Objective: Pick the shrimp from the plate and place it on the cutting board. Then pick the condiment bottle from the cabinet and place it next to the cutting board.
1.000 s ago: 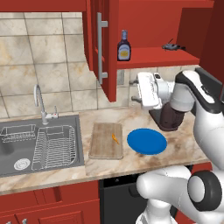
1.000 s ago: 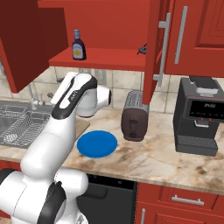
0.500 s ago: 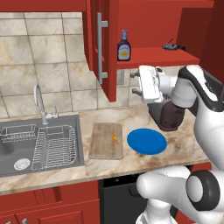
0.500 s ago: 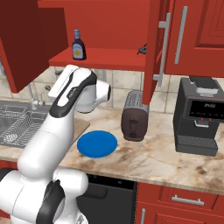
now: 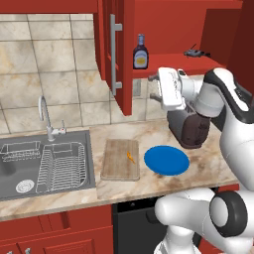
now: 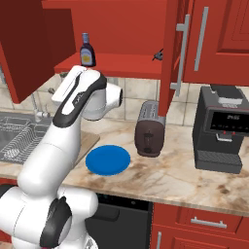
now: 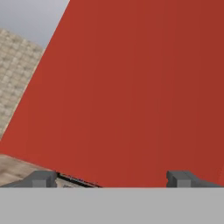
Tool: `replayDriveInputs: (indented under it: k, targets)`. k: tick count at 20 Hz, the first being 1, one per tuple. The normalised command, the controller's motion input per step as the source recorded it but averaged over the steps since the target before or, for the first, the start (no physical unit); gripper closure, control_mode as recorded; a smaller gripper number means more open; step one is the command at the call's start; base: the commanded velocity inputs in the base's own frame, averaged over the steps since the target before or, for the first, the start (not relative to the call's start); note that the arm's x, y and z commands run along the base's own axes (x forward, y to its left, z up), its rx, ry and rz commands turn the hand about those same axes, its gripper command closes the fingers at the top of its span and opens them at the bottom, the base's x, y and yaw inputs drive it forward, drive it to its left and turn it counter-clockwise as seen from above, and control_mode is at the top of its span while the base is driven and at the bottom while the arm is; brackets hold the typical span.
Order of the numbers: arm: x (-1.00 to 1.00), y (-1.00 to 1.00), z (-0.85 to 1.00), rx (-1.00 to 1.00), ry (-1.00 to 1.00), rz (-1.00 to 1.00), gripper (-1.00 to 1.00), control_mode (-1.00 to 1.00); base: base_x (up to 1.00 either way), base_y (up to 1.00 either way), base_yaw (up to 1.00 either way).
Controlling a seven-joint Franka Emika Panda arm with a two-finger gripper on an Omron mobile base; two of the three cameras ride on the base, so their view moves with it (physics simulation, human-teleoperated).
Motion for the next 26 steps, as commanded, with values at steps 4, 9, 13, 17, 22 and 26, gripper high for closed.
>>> replayDriveInputs:
  k: [4, 9, 13, 17, 22, 26]
  targets:
    - [0.0, 0.0, 0.19, 0.0, 0.0, 0.0, -1.0, -1.0, 0.0, 0.0, 0.0]
    - [0.0, 0.0, 0.21, 0.0, 0.0, 0.0, -1.0, -1.0, 0.0, 0.0, 0.0]
    - [0.0, 0.0, 0.24, 0.0, 0.0, 0.0, -1.0, -1.0, 0.0, 0.0, 0.0]
    - [0.0, 0.0, 0.23, 0.01, 0.0, 0.0, -1.0, -1.0, 0.0, 0.0, 0.0]
    - [0.0, 0.0, 0.22, 0.01, 0.0, 0.0, -1.0, -1.0, 0.0, 0.0, 0.0]
    - [0.0, 0.0, 0.18, 0.01, 0.0, 0.0, -1.0, -1.0, 0.0, 0.0, 0.0]
